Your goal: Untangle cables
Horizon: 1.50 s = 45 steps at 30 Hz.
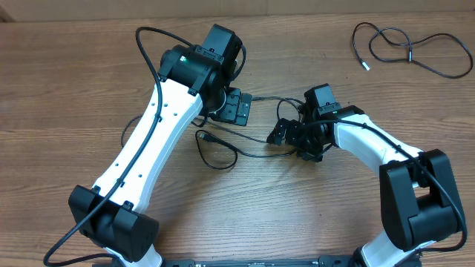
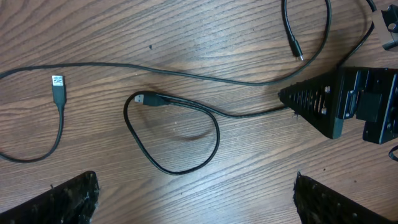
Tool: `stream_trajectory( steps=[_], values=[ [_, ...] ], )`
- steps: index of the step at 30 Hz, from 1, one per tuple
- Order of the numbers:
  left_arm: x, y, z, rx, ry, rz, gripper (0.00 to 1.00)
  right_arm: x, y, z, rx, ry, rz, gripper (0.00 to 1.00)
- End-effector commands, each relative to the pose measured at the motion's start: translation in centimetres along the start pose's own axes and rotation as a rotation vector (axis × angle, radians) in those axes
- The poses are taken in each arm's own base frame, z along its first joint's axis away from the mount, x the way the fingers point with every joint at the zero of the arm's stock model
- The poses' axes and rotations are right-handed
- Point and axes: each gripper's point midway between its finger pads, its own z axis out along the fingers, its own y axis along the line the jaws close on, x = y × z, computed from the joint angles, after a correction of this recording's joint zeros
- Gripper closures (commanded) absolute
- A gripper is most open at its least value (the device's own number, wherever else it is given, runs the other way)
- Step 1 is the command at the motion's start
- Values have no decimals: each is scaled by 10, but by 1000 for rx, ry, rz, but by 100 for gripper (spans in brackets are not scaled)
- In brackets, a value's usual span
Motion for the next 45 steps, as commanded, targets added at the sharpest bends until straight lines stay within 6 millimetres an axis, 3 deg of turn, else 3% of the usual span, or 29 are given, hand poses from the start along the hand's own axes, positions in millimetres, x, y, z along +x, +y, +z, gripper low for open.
stream_trajectory(
  steps=[1, 18, 29, 34, 45],
  values=[
    [0, -2, -2, 9, -5, 11, 0, 23, -28, 21, 74, 79, 70, 0],
    [0, -2, -2, 9, -5, 11, 0, 19, -27, 24, 102, 45, 35, 0],
    [0, -2, -2, 9, -5, 11, 0, 26, 8, 41, 102, -4, -279, 0],
    [0, -2, -2, 9, -5, 11, 0, 25, 5, 45, 219, -70, -348, 0],
    [0, -2, -2, 9, -5, 11, 0, 19, 0, 44, 300, -124, -376, 0]
  ],
)
